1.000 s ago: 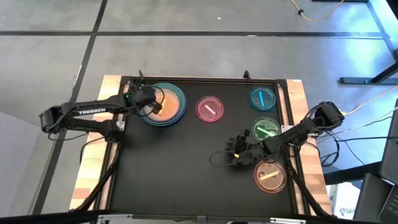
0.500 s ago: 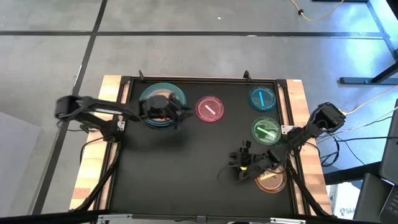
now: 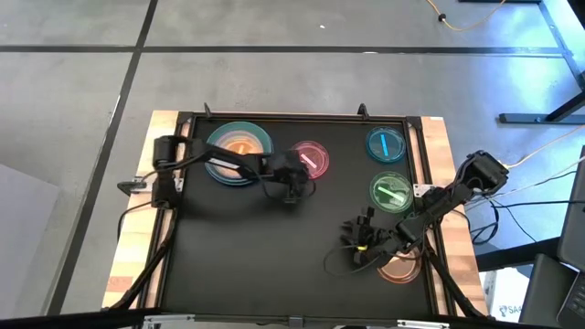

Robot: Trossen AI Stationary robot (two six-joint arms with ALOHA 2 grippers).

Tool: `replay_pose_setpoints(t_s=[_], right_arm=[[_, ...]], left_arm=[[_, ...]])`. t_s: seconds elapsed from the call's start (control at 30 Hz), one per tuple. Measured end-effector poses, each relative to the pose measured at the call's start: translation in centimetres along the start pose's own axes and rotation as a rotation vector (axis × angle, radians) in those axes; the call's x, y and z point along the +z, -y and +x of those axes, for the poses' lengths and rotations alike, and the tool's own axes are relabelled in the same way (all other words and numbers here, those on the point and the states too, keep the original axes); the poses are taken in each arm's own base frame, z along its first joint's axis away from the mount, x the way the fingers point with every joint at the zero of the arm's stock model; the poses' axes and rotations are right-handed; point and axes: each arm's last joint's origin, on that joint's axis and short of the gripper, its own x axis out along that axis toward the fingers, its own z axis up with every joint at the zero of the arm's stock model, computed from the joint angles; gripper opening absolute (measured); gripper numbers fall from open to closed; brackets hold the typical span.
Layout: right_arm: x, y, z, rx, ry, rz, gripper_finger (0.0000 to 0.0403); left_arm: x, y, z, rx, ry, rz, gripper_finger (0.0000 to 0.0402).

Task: Stack plastic plates
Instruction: Stack the pink transparent plate on top of the orange transparent plate

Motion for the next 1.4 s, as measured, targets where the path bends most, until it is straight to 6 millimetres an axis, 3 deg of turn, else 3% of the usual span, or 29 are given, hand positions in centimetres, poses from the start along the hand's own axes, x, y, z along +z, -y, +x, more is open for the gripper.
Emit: replay_pose_setpoints(t_s=[0.23, 0.47, 0.77, 0.83, 1.0, 1.17, 1.3, 1.4], right_arm=[[-0.7, 0.4, 0.1, -0.014, -0.006, 0.017, 0.0188], [-1.4, 0.8, 0.2, -0.044, -0.005, 0.031, 0.0188], [-1.4, 0.8, 0.2, -0.062, 0.009, 0.029, 0.0188], [-1.3, 0.8, 0.2, -0.061, 0.011, 0.033, 0.0188], [-1.3, 0.8, 0.2, -0.061, 0.011, 0.032, 0.0188], [-1.3, 0.8, 0.2, -0.061, 0.01, 0.031, 0.0188], [-1.3, 0.8, 0.2, -0.061, 0.009, 0.029, 0.0188], [-1.3, 0.8, 0.2, -0.06, 0.01, 0.031, 0.0188]], left_arm=[[-0.2, -0.2, 2.2, 0.031, -0.055, 0.035, 0.0128], [-0.9, -1.0, 2.4, 0.041, -0.079, 0.034, 0.0121], [-1.7, -2.2, 2.8, 0.027, -0.115, 0.015, 0.0014], [-1.6, -2.2, 2.6, 0.051, -0.12, 0.015, 0.0007], [0.5, -1.4, -0.2, 0.123, -0.087, 0.043, 0.0003], [3.1, -1.4, -5.8, 0.175, -0.023, 0.013, 0.0004], [2.9, -1.8, -9.7, 0.199, -0.071, -0.049, 0.0002], [0.9, -1.9, -11.7, 0.217, -0.101, -0.109, 0.0003]])
